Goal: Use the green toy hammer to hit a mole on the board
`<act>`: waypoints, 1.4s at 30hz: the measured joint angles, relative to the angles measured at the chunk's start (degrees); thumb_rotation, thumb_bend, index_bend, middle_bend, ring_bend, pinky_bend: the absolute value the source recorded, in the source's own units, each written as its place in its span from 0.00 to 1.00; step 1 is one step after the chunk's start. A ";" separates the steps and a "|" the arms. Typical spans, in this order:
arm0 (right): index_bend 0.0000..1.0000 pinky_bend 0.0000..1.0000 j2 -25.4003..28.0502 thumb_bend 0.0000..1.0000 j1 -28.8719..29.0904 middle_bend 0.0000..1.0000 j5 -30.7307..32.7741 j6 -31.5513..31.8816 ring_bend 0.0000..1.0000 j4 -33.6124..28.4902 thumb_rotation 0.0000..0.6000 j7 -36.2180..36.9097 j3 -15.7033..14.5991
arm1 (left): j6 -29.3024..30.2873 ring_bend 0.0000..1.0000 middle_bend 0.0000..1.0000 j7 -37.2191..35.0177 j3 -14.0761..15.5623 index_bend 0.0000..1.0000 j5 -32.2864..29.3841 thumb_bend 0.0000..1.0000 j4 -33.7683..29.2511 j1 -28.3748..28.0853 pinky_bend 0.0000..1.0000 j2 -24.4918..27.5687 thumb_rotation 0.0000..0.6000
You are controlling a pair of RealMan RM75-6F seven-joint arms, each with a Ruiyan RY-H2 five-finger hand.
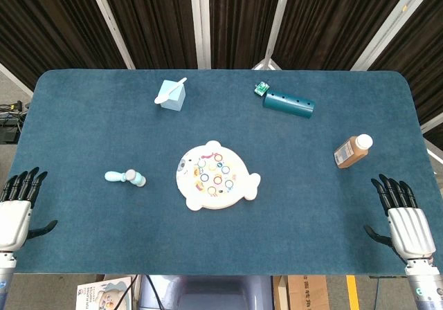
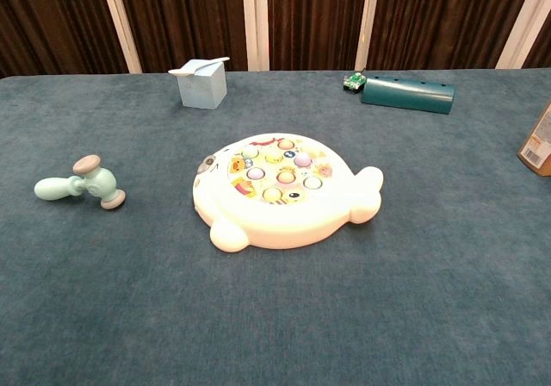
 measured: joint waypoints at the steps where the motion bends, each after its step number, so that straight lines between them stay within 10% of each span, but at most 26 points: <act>1: 0.00 0.00 0.03 0.19 -0.02 0.00 0.02 0.03 0.00 -0.01 1.00 0.03 0.00 | -0.07 0.00 0.00 0.09 0.03 0.00 0.01 0.00 -0.02 -0.03 0.00 0.00 1.00; 21: 0.00 0.00 0.29 0.19 -0.23 0.00 0.80 -0.02 0.00 -0.58 1.00 0.67 0.26 | -7.28 0.00 0.04 3.16 -2.33 0.12 -3.12 0.06 -2.73 -4.90 0.08 0.75 1.00; 42: 0.00 0.00 0.54 0.19 0.14 0.00 1.95 -1.21 0.00 -1.14 1.00 2.56 0.64 | -27.06 0.06 0.21 24.63 -11.38 0.43 -34.81 0.35 -2.78 -25.85 0.15 -6.54 1.00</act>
